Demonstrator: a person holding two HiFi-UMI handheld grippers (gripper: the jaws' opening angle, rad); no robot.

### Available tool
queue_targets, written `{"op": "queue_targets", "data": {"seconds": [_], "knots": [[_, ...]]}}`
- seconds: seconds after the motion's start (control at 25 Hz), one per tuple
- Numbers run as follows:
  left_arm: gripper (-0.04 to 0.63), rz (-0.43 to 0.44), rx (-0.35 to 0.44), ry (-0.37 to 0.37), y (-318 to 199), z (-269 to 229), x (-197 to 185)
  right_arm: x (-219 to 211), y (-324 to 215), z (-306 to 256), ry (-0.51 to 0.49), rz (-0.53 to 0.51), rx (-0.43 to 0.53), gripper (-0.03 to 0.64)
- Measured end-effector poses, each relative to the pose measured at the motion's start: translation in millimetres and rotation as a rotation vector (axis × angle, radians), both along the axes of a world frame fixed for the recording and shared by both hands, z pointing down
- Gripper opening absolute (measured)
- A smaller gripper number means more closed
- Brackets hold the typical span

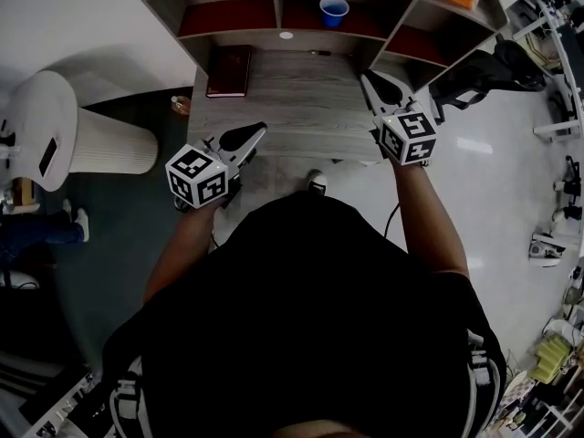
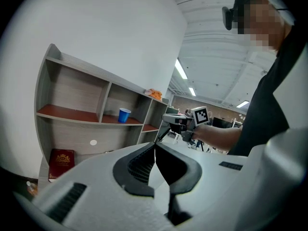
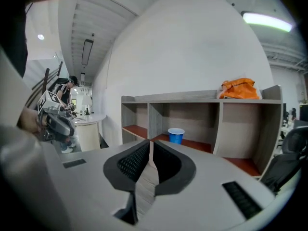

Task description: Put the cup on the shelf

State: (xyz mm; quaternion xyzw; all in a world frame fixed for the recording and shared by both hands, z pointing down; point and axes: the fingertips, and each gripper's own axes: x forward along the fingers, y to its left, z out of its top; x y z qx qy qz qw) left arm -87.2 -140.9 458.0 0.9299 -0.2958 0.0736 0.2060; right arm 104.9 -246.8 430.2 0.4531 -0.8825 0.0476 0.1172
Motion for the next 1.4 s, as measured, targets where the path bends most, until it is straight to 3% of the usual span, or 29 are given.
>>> {"op": "queue_targets", "data": {"seconds": [0.68, 1.4], "knots": [[0.018, 0.046, 0.019, -0.009, 26.7, -6.0, -0.8, 1.7, 47.2, -14.4, 0.014, 0.015, 0.022, 0.008], [0.018, 0.01, 0.012, 0.003, 45.2, -2.5, -29.6, -22.0, 75.8, -11.9, -0.029, -0.001, 0.003, 0.008]]}}
